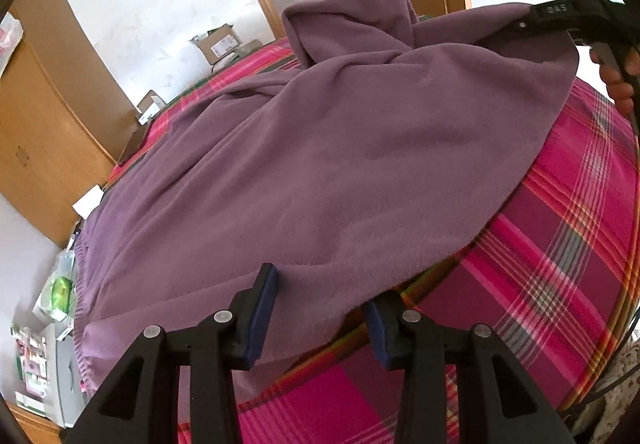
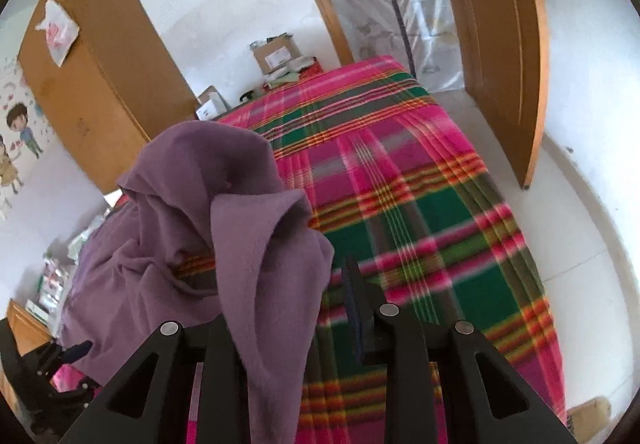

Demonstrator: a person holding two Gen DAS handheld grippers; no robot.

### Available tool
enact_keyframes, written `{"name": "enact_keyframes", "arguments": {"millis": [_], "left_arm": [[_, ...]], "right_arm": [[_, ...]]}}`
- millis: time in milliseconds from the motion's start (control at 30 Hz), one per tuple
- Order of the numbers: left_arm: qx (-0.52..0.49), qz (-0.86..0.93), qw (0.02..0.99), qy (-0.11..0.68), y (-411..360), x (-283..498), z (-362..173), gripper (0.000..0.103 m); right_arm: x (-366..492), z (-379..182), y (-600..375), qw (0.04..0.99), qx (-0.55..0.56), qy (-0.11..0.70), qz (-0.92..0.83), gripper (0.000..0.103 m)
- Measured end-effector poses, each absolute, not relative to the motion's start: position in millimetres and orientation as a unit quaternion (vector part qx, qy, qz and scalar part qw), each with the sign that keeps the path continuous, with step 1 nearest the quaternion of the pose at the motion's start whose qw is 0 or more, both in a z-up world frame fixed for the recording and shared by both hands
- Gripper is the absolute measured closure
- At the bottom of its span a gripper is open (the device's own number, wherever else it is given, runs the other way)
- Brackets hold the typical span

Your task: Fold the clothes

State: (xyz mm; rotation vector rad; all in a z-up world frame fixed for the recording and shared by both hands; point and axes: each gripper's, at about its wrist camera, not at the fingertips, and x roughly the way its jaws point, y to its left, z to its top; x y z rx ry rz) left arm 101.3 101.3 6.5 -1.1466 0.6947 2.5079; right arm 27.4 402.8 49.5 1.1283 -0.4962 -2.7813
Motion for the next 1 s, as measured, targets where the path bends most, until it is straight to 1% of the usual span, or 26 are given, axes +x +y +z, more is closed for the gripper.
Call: {"name": "enact_keyframes", "arguments": {"millis": [133, 167, 200, 233, 267, 300, 400, 467, 667, 833, 1000], "left_arm": [[-0.397, 0.872, 0.153, 0.241, 103.3, 98.6, 4.5, 0.061], [-0.398, 0.871, 0.155, 0.241, 103.5, 97.6, 4.6, 0.063], [-0.4, 0.87, 0.16, 0.239, 103.8, 96.9, 4.3, 0.068], [-0.401, 0.869, 0.162, 0.239, 104.2, 97.9, 4.5, 0.072], [-0.402, 0.868, 0.165, 0.24, 104.7, 98.9, 4.6, 0.079], [-0.402, 0.868, 0.167, 0.24, 105.2, 100.0, 4.7, 0.085], [-0.402, 0.87, 0.17, 0.23, 102.2, 100.6, 7.3, 0.095], [-0.399, 0.874, 0.173, 0.216, 98.2, 102.9, 12.5, 0.098], [-0.393, 0.88, 0.198, 0.179, 86.0, 112.2, 28.1, 0.099], [-0.377, 0.882, 0.214, 0.185, 87.8, 132.0, 39.2, 0.099], [-0.376, 0.88, 0.218, 0.191, 88.1, 145.6, 41.8, 0.099]], "right_arm": [[13.7, 52.4, 391.0, 0.061, 0.379, -0.123, -0.915, 0.076], [11.8, 53.1, 389.7, 0.059, 0.378, -0.123, -0.916, 0.076], [10.5, 54.0, 389.1, 0.058, 0.374, -0.128, -0.917, 0.076], [10.7, 55.2, 389.3, 0.06, 0.368, -0.134, -0.918, 0.081], [11.9, 56.3, 389.5, 0.059, 0.361, -0.134, -0.921, 0.086], [13.1, 57.5, 389.7, 0.058, 0.354, -0.134, -0.924, 0.093], [18.9, 63.3, 393.9, 0.043, 0.337, -0.133, -0.931, 0.098], [25.9, 68.1, 399.7, 0.034, 0.323, -0.139, -0.935, 0.099], [50.2, 84.4, 417.9, -0.005, 0.279, -0.151, -0.948, 0.1], [68.5, 88.9, 430.4, -0.025, 0.262, -0.158, -0.952, 0.1], [86.3, 81.4, 439.5, -0.042, 0.26, -0.173, -0.949, 0.1]]}}
